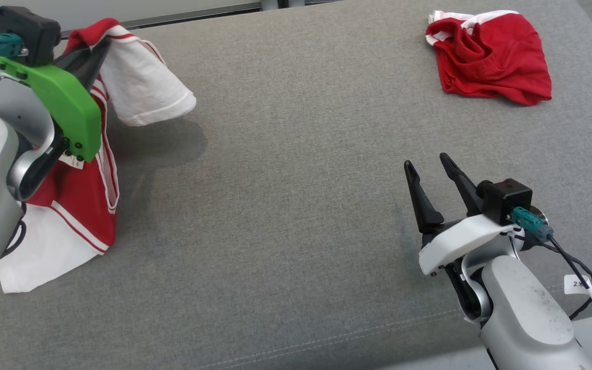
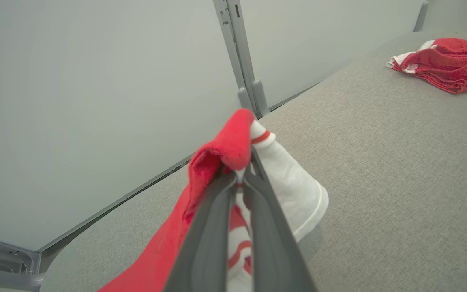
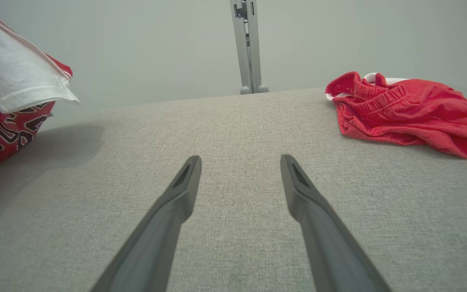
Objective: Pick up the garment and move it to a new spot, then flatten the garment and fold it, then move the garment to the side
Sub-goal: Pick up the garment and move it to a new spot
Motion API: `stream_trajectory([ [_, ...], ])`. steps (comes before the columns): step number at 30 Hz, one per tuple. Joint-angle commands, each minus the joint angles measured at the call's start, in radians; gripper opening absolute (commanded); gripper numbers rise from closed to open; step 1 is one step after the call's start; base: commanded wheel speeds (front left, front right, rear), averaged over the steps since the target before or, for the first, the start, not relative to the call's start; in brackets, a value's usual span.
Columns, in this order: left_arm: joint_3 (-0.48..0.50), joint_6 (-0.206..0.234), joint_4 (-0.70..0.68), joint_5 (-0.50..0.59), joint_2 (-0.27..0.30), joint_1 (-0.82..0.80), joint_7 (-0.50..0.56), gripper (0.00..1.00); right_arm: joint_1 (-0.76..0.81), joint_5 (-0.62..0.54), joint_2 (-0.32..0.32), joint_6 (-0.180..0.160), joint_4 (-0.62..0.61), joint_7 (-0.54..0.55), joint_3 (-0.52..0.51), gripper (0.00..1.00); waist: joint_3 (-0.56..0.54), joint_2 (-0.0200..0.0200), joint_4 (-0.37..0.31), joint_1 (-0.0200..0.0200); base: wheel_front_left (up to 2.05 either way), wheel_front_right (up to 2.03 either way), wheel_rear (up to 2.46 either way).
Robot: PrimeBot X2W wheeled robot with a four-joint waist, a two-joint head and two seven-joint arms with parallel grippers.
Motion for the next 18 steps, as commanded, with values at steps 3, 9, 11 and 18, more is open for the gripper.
stream_trajectory([
  [3,-0.019,-0.002,-0.033,-0.002,-0.022,-0.025,0.007,0.0,-0.015,0.009,0.004,0.0,0.013,-0.013,-0.005,1.0,-0.004,0.0,-0.051,0.0,0.0,0.0,0.0],
  [9,-0.061,-0.001,-0.081,0.013,-0.078,-0.035,0.01,0.0,-0.021,0.016,0.014,0.0,0.029,-0.023,-0.024,1.0,0.004,0.0,-0.098,0.0,0.0,0.0,0.0],
  [11,-0.072,0.0,-0.097,0.016,-0.103,-0.04,0.008,0.0,-0.022,0.018,0.017,0.0,0.032,-0.025,-0.031,1.0,0.009,0.0,-0.108,0.0,0.0,0.0,0.0],
  [18,-0.103,0.001,-0.111,0.003,-0.217,-0.032,-0.016,0.0,-0.026,0.015,0.027,0.0,0.035,-0.031,-0.046,1.0,0.029,0.0,-0.124,0.0,0.0,0.0,0.0],
])
